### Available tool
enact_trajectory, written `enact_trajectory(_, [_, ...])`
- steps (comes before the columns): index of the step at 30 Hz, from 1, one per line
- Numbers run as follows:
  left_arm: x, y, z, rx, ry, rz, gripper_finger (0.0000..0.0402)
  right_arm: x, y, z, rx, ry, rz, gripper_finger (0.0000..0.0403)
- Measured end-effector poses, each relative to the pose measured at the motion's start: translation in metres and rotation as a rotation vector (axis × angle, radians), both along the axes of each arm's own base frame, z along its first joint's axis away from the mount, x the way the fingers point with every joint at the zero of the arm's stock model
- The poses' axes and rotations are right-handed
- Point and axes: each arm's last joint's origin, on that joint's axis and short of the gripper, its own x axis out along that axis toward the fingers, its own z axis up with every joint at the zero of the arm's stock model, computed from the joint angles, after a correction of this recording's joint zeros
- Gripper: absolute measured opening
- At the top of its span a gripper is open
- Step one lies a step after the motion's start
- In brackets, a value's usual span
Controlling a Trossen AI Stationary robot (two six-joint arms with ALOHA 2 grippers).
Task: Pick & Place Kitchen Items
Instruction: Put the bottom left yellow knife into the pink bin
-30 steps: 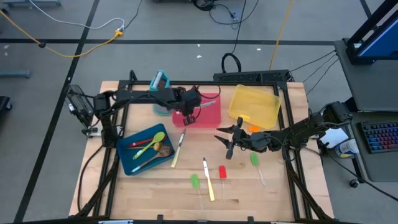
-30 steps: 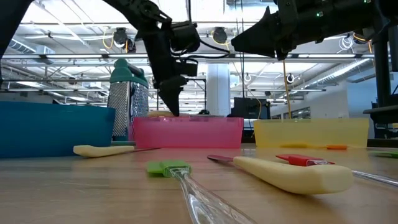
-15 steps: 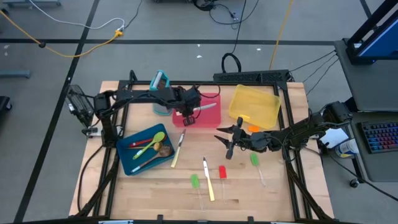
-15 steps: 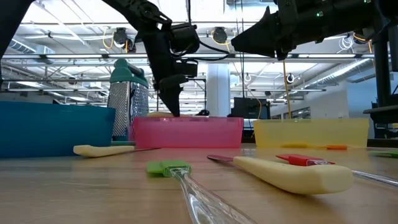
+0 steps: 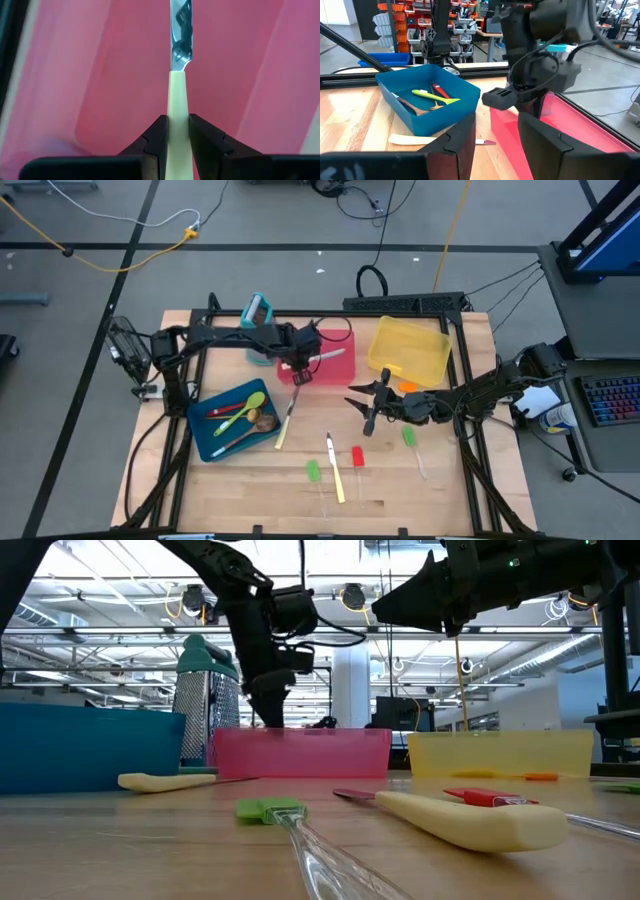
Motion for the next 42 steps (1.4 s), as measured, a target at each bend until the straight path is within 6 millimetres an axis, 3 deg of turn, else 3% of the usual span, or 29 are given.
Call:
enact_trajectory(20, [-0.014, -0.005, -0.038, 0.01, -0.006, 0.003, 0.0074, 0.0, 0.0, 0.0, 0.0, 0.0, -0.002, 0.0139])
enact_trajectory(42, [-0.014, -0.004, -0.039, 0.041, -0.012, 0.012, 0.0075, 0.0, 0.0, 0.0, 0.0, 0.001, -0.002, 0.0139])
